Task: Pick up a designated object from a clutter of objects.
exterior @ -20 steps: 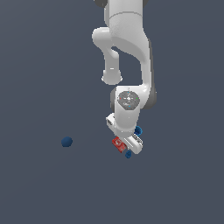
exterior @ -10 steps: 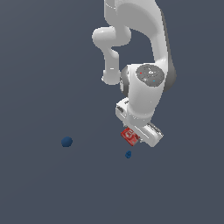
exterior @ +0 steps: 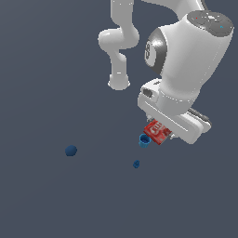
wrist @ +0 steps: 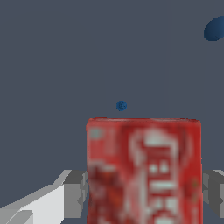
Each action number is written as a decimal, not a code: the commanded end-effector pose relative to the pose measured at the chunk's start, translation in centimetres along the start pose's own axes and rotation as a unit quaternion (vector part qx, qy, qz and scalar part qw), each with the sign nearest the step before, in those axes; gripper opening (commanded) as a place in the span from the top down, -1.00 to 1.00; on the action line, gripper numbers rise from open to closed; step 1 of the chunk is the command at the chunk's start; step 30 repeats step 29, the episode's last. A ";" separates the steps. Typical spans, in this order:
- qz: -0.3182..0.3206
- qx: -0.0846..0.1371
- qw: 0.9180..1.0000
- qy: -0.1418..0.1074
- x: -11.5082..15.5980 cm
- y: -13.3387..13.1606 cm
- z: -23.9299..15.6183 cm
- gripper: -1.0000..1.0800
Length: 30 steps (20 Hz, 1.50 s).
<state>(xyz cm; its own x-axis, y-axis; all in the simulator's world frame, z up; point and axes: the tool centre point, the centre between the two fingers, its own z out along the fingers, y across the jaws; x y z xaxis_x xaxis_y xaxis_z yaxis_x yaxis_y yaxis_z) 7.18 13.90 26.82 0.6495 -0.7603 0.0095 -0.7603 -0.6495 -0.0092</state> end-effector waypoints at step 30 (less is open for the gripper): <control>-0.001 -0.005 1.000 -0.005 -4.2 -6.3 -15.6 1.00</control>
